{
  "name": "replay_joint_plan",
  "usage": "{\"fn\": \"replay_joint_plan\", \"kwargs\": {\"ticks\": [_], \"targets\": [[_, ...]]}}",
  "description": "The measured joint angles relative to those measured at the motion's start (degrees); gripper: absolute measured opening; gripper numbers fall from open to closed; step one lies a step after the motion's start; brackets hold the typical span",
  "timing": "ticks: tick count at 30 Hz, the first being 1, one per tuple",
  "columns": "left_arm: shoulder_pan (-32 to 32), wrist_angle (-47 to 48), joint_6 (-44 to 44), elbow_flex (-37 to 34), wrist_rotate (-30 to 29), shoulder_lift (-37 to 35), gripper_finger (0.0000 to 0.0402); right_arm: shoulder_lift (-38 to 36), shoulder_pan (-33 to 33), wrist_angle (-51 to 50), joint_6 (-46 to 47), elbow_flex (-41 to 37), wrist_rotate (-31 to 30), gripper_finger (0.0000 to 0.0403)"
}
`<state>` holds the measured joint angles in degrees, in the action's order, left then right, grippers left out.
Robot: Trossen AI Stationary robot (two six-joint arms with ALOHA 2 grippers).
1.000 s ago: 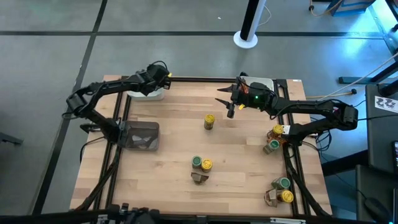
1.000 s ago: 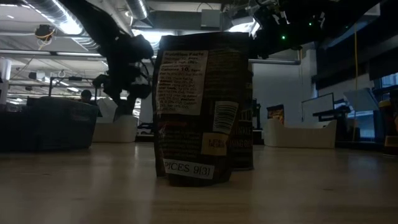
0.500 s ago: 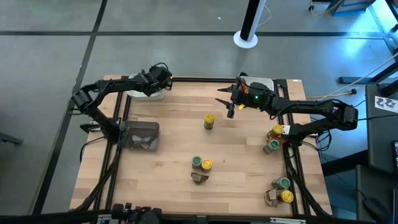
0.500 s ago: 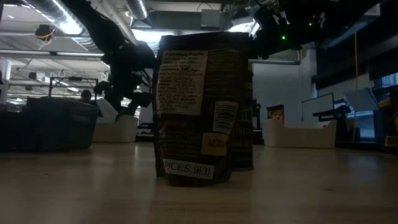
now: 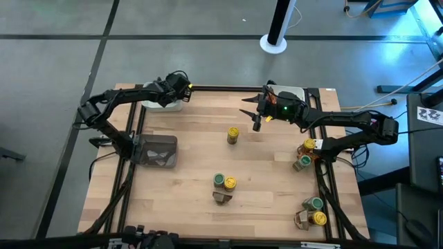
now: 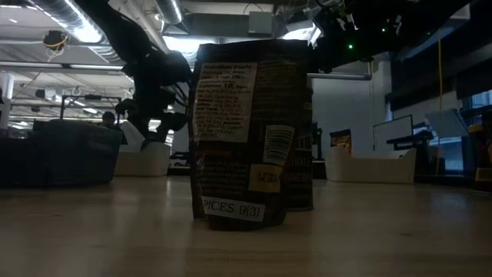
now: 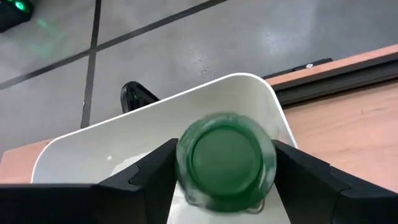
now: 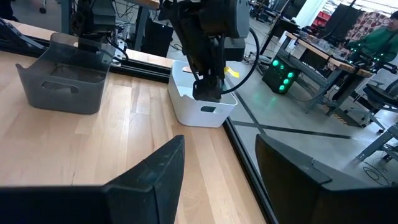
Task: Sort spices by type
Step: Put the green seasoning bottle into the top left white bin
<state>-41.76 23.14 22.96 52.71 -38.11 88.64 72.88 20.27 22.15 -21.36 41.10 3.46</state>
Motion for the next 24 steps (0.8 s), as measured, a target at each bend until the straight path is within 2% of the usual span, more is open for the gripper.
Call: {"fn": "replay_joint_plan", "kwargs": {"ticks": [10, 18, 24], "targets": [[-0.3, 0.4, -2.1, 0.5, -0.3, 0.0, 0.0248, 0.0, 0.0, 0.0, 0.0, 0.0, 0.0, 0.0198], [0.7, 3.0, -3.4, 5.0, -0.4, -0.2, 0.0249, 0.0, 0.0, 0.0, 0.0, 0.0, 0.0, 0.0198], [4.0, 3.9, -5.2, 8.0, -0.4, -0.4, 0.0249, 0.0, 0.0, 0.0, 0.0, 0.0, 0.0, 0.0198]]}}
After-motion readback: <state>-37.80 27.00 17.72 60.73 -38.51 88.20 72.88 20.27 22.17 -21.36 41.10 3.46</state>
